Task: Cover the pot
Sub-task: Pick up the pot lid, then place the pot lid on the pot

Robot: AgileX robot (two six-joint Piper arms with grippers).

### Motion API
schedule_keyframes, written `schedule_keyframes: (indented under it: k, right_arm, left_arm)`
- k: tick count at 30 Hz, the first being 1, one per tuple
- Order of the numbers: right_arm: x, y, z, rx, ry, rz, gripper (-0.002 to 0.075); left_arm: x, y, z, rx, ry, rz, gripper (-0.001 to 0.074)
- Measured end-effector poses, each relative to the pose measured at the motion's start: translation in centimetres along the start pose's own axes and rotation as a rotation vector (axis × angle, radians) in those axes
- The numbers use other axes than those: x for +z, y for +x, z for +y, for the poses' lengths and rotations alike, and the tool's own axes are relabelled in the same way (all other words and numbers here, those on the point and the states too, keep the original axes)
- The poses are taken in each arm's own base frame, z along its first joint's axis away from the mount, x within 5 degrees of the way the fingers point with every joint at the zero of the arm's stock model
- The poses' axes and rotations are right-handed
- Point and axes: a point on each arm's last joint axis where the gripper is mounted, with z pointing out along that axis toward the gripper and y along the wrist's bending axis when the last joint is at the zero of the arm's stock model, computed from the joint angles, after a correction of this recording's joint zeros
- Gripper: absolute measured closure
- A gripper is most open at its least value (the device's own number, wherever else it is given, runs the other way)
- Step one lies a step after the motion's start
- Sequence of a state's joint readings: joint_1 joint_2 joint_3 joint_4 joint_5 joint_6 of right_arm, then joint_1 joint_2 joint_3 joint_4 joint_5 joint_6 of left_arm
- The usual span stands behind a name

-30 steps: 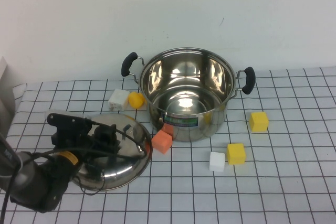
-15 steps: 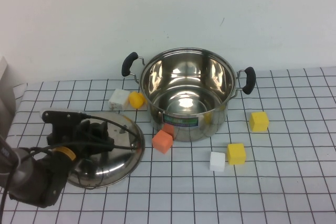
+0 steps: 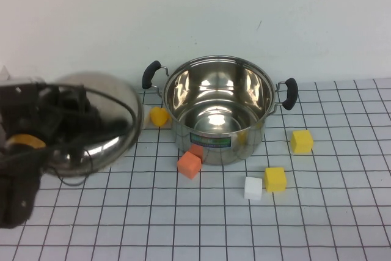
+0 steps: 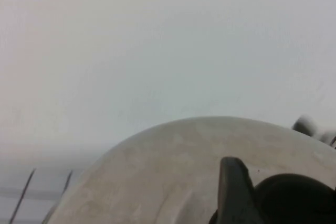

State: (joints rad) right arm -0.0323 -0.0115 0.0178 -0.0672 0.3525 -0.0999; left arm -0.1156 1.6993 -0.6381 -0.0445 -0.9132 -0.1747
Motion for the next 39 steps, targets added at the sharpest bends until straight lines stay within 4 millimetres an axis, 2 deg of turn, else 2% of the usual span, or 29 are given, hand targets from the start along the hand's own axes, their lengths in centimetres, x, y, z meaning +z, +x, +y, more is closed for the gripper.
schedule_keyframes:
  k: [3,5,8,13,18,21,23,27,31,39]
  right_arm:
    - [0.0,0.0,0.0,0.000,0.000,0.000,0.0717]
    - [0.0,0.0,0.0,0.000,0.000,0.000,0.0717]
    - [0.0,0.0,0.0,0.000,0.000,0.000,0.0717]
    - [0.0,0.0,0.0,0.000,0.000,0.000,0.0717]
    - [0.0,0.0,0.0,0.000,0.000,0.000,0.0717]
    - [0.0,0.0,0.0,0.000,0.000,0.000,0.0717]
    - [0.0,0.0,0.0,0.000,0.000,0.000,0.0717]
    - [0.0,0.0,0.0,0.000,0.000,0.000,0.0717]
    - [0.0,0.0,0.0,0.000,0.000,0.000,0.0717]
    - [0.0,0.0,0.0,0.000,0.000,0.000,0.0717]
  left_arm:
    - [-0.7,-2.9,-1.2,-0.043,0.086,-0.062,0.0407]
    - [-0.4,-4.7,-2.6,-0.066,0.197,-0.063,0.0407]
    - [1.0,-6.7,-5.0,-0.051,0.356,-0.016,0.0407]
    - [4.3,-8.4,-8.9,-0.026,0.475,0.027,0.0407]
    - [7.6,-7.1,-12.4,0.029,0.559,0.051,0.0407]
    - [9.8,-5.7,-14.4,0.091,0.585,0.088,0.0407]
    - [11.4,-3.8,-15.6,0.124,0.589,0.129,0.0407]
    - [13.9,-1.2,-16.5,0.141,0.582,0.165,0.0407]
    - [15.3,0.0,-16.9,0.165,0.570,0.177,0.0407]
    - [15.8,1.5,-17.2,0.196,0.555,0.210,0.0407]
